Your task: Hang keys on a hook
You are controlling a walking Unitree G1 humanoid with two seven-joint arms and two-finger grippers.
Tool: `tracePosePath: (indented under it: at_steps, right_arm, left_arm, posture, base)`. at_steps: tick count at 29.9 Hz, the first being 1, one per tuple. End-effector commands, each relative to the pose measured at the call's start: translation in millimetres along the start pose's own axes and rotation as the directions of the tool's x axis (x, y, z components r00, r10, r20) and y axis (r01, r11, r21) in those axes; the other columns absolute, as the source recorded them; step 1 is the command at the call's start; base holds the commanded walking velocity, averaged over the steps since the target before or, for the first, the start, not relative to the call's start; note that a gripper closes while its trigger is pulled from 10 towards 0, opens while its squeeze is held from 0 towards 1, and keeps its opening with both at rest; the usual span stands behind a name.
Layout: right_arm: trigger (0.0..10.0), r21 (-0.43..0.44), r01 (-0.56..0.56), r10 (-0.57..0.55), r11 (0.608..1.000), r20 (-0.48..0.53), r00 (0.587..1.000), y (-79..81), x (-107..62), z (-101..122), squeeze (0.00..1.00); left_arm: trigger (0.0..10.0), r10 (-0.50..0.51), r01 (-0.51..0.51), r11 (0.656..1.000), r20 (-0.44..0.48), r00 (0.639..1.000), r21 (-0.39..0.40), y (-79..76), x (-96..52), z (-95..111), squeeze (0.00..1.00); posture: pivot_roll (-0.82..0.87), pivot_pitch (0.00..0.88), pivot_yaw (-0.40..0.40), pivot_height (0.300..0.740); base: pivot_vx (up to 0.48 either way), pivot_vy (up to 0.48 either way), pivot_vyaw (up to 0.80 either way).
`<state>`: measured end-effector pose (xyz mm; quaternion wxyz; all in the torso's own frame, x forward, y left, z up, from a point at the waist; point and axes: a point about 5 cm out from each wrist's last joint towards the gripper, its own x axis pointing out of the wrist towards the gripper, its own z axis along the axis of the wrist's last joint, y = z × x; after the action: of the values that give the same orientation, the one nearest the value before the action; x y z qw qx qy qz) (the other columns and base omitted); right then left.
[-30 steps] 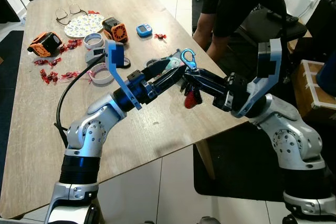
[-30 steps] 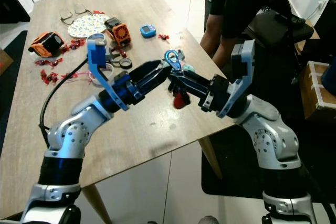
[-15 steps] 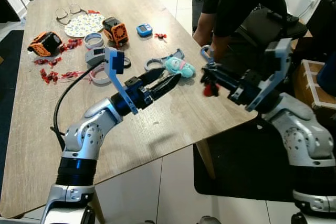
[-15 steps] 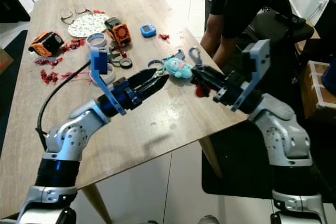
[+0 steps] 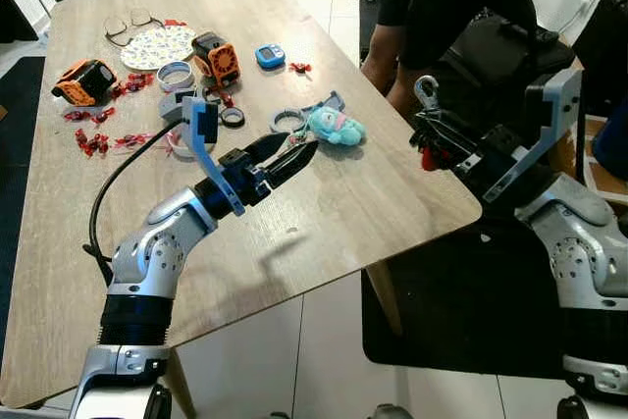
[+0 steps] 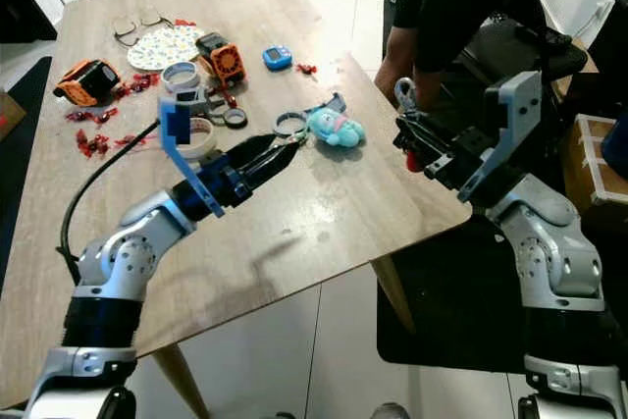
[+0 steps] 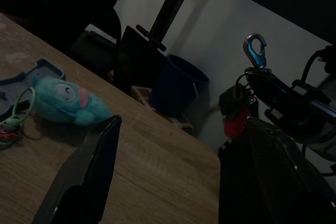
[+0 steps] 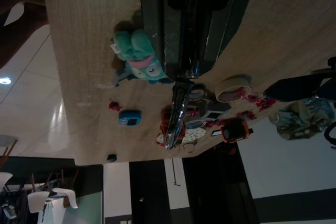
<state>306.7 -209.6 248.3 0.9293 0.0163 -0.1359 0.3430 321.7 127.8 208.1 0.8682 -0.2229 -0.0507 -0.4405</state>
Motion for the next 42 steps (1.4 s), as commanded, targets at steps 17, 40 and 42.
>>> tracePosePath:
  at_steps: [17, 40, 42]
  right_arm:
    - [10.0, -0.100, -0.419, 0.431, 0.902, 0.220, 0.875, 51.6, 0.9, 63, 0.00]
    - [10.0, -0.112, -0.562, 0.562, 0.819, 0.347, 0.750, 69.8, -9.4, 94, 0.00]
    - [10.0, -0.112, -0.575, 0.571, 0.810, 0.369, 0.733, 72.1, -9.6, 98, 0.00]
  left_arm:
    - [10.0, -0.018, 0.018, 1.000, -0.008, 1.000, -0.006, -3.5, 4.4, -1, 0.00]
    - [10.0, -0.027, 0.027, 1.000, 0.001, 1.000, -0.011, -6.8, 4.3, -1, 0.00]
    - [10.0, -0.029, 0.029, 1.000, 0.002, 1.000, -0.012, -7.1, 4.8, -1, 0.00]
  posture:
    - [-0.19, 0.170, 0.111, 0.740]
    - [-0.19, 0.180, 0.100, 0.740]
    - [-0.19, 0.178, 0.099, 0.740]
  base:
    - [0.000, 0.000, 0.00]
    - [0.000, 0.000, 0.00]
    - [0.000, 0.000, 0.00]
